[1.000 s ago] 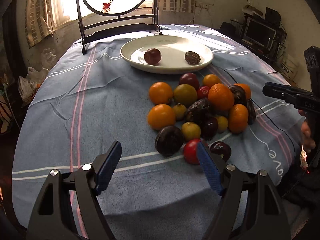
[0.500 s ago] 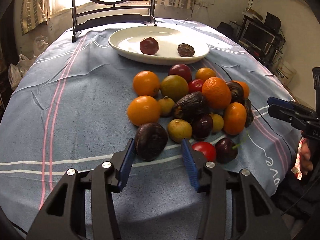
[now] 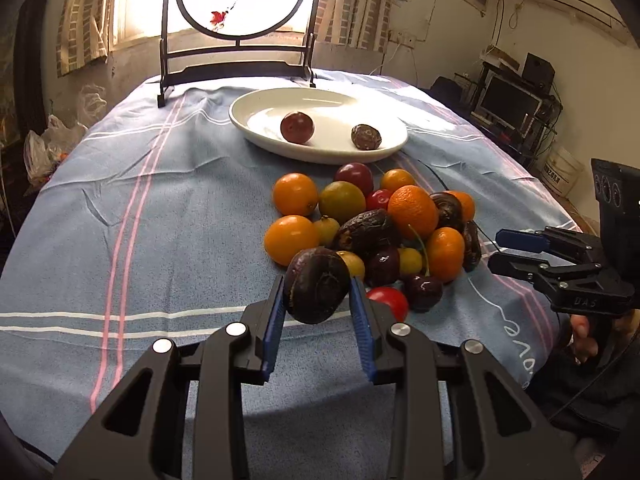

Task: Organize fruits
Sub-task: 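Grasp a dark purple passion fruit with the left tool while the right tool grasps a brown passion fruit, then carry both fruits onto the white plate and open both tools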

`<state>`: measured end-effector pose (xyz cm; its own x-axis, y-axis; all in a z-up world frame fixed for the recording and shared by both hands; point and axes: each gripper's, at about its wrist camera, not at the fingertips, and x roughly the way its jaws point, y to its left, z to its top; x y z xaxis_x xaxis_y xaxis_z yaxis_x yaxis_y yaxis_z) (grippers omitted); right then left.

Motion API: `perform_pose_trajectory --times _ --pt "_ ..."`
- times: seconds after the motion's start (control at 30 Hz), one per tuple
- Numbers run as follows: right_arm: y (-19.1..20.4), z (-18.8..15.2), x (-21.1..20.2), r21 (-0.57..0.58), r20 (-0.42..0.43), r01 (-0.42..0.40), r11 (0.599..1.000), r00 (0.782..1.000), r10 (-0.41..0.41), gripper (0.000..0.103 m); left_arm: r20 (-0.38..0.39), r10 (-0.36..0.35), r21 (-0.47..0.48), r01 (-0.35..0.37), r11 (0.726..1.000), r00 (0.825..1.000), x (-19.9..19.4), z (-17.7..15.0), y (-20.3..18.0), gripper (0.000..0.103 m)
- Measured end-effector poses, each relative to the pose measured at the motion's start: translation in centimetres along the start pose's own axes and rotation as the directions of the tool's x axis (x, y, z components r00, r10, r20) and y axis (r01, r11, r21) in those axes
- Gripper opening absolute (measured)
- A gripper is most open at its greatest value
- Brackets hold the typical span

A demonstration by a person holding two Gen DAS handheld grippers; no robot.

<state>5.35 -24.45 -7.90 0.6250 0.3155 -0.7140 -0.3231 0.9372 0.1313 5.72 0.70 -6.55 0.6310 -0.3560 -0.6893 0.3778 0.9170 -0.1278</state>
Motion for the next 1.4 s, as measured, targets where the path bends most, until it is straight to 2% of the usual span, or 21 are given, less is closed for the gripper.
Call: perform_pose_trajectory --times 0.2,0.37,0.47,0.5,0.6,0.77,0.83,1.03,1.13,1.2,1.4 --pt "0.8 1.0 2.0 -0.017 -0.046 0.015 1.000 0.999 -0.015 0.054 -0.002 -0.008 0.005 0.008 1.000 1.000 -0.7 -0.1 -0.3 0.031" --pt "0.8 1.4 2.2 0.002 -0.049 0.002 1.000 0.999 -0.002 0.054 0.006 -0.008 0.002 0.008 1.000 1.000 -0.7 0.0 -0.2 0.031" --pt "0.8 1.2 2.1 -0.001 -0.057 -0.022 1.000 0.998 0.022 0.049 0.007 -0.009 -0.003 0.009 1.000 1.000 -0.8 -0.1 -0.1 0.031" --pt "0.6 1.1 2.1 0.005 -0.062 -0.035 0.999 0.997 0.035 0.043 0.007 -0.010 -0.004 0.010 1.000 1.000 -0.8 -0.1 0.0 0.031" --pt "-0.1 0.8 1.9 0.033 -0.066 -0.064 0.997 0.996 0.066 0.043 0.010 -0.013 -0.008 0.013 1.000 1.000 -1.0 -0.1 0.0 0.031" --pt "0.2 0.5 2.5 0.000 -0.094 -0.030 1.000 0.995 0.030 0.044 0.013 -0.013 -0.006 0.013 1.000 1.000 -1.0 -0.1 0.0 0.031" --pt "0.5 0.5 2.6 -0.006 -0.083 -0.013 1.000 0.996 0.013 0.043 0.014 -0.013 -0.005 0.013 1.000 1.000 -1.0 0.0 0.0 0.031" --pt "-0.2 1.2 -0.1 0.025 -0.025 -0.064 0.998 0.998 0.065 0.043 0.025 -0.029 -0.012 0.029 1.000 0.999 -1.4 0.6 0.1 0.031" --pt "-1.2 2.9 -1.8 0.046 0.034 -0.095 0.994 0.995 0.094 0.043 0.036 -0.043 -0.012 0.044 0.999 0.998 -1.3 1.9 0.1 0.031" --pt "-2.1 4.9 -2.0 0.062 0.059 -0.086 0.994 0.995 0.082 0.043 0.041 -0.056 -0.013 0.056 0.998 0.998 -1.0 3.2 0.1 0.031" --pt "-4.5 11.8 1.4 0.095 0.071 -0.069 0.993 0.996 0.063 0.043 0.013 -0.098 -0.025 0.098 0.995 0.995 3.3 9.2 1.0 0.031"
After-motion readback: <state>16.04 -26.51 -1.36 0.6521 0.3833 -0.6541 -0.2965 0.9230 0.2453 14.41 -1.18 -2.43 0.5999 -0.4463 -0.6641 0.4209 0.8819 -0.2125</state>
